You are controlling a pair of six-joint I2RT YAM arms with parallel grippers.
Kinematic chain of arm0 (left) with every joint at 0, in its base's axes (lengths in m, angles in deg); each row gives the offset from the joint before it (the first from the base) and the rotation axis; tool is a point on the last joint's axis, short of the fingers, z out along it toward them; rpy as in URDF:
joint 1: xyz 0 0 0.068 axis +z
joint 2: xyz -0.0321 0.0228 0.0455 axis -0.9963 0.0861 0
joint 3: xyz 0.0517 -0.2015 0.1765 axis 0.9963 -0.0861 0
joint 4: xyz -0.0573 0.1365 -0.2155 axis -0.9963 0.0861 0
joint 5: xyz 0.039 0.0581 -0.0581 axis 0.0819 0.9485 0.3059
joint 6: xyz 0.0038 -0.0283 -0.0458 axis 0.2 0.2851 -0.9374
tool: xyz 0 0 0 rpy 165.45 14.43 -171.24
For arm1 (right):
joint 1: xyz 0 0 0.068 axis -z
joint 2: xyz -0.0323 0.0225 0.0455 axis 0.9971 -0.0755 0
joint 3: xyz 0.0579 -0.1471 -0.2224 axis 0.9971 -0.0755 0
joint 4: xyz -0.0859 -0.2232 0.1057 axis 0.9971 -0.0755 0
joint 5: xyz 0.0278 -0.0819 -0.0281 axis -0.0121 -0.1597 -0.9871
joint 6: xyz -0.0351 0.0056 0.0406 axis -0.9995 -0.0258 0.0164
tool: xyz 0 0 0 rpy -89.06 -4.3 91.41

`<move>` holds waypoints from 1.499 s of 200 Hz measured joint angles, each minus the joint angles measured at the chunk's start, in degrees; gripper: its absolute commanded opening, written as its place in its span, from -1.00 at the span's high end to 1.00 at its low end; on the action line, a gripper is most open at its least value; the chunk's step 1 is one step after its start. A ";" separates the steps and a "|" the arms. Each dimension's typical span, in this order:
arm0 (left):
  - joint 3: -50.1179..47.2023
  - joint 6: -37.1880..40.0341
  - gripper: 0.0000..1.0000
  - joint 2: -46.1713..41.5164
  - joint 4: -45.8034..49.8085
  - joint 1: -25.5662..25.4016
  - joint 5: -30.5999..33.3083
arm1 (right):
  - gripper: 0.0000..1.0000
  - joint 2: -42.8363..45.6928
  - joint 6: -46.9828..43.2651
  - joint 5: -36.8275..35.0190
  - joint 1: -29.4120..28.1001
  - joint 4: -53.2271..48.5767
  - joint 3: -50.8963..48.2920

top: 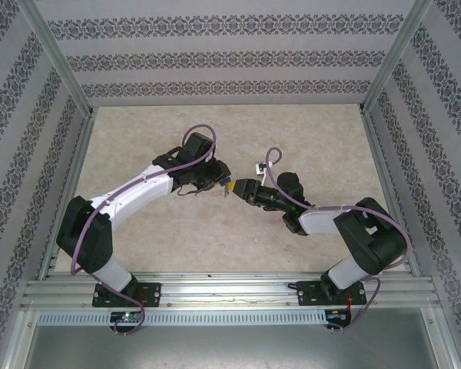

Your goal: Unlock with the key

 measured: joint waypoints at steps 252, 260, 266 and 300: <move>-15.80 -5.68 0.63 -7.10 -28.06 2.10 -6.01 | 1.00 -7.74 9.62 3.85 1.68 19.45 0.50; -16.02 -5.88 0.63 -7.10 -29.44 2.27 -6.51 | 1.00 -7.28 9.62 3.56 1.84 19.43 0.50; -16.11 -5.90 0.63 -7.17 -30.32 2.38 -6.99 | 1.00 -6.95 9.62 3.41 1.95 19.45 0.50; -16.57 -5.88 0.64 -8.15 -34.34 2.64 -8.41 | 1.00 -5.27 9.64 2.21 1.97 20.76 0.59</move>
